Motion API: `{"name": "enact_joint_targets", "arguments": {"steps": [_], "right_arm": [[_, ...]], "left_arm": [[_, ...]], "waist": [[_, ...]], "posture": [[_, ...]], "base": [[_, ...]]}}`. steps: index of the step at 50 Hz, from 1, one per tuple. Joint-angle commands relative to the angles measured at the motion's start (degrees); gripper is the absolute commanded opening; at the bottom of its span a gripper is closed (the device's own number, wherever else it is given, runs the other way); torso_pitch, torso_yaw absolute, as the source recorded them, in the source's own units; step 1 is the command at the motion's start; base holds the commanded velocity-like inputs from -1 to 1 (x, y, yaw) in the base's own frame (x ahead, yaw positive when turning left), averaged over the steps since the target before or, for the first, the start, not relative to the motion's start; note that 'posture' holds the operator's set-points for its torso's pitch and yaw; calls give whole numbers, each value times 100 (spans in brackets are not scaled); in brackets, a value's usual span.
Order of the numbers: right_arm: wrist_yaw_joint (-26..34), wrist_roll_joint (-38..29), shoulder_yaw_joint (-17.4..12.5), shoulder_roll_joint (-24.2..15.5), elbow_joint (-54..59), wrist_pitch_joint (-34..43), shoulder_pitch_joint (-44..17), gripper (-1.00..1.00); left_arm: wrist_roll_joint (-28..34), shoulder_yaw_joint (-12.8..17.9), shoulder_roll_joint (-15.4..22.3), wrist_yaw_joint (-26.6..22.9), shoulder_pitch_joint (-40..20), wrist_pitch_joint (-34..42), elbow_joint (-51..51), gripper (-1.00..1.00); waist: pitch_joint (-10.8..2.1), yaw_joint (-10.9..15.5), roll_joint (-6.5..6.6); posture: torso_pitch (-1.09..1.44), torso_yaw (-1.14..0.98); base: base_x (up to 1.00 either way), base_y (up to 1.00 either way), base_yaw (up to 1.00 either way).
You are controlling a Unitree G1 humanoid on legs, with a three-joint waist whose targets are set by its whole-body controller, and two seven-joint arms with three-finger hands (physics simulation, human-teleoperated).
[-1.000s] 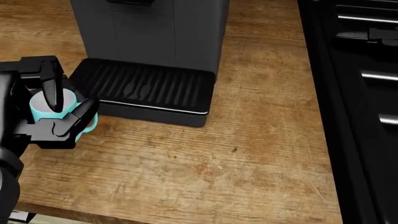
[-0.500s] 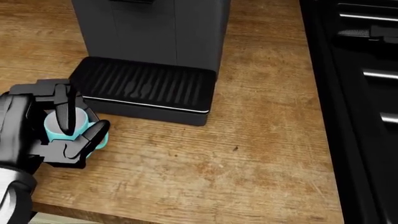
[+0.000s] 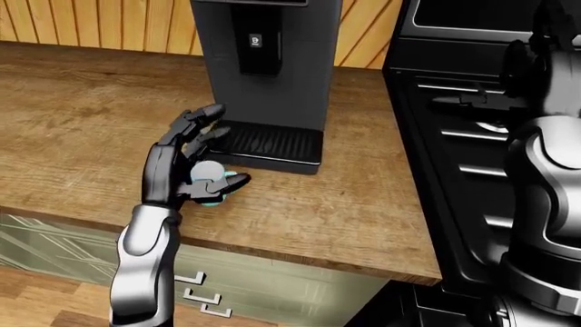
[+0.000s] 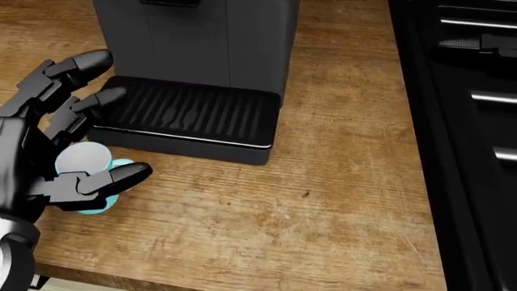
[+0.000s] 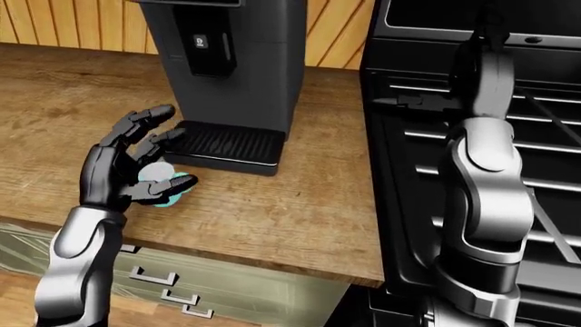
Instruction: Pick the mug from under the coffee machine dispenser and place it on the counter.
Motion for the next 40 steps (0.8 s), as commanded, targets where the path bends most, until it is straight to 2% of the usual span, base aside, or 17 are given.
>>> {"name": "enact_joint_targets", "arguments": {"steps": [1,8,17,27,33,40], "right_arm": [[-7,-21,-64,-96,-168,-158,-173,100],[-3,-20,-60,-115,-157,-141,-209,100],[0,-32,-48,-120,-161,-129,-235,100],[18,-37,-61,-108,-179,-150,-191,100],[21,-42,-61,-99,-194,-147,-175,100],[25,-46,-62,-103,-198,-136,-184,100]], "left_arm": [[-34,19,38,-6,-134,-131,-223,46],[-144,118,131,-28,-220,241,-510,54],[-311,299,347,-203,-294,645,-848,100],[-430,499,550,-454,-334,939,-1055,100],[-599,740,783,-527,-456,1164,-1188,100],[-996,1109,1221,-712,-580,1665,-1565,100]], "waist": [[-131,-1,-12],[-131,-5,-7],[-121,-7,13],[-116,-11,24],[-107,-16,28],[-97,-24,50]], "posture": [[0,0],[0,0],[0,0],[0,0],[0,0],[0,0]], "base": [[0,0,0],[0,0,0],[0,0,0],[0,0,0],[0,0,0],[0,0,0]]}}
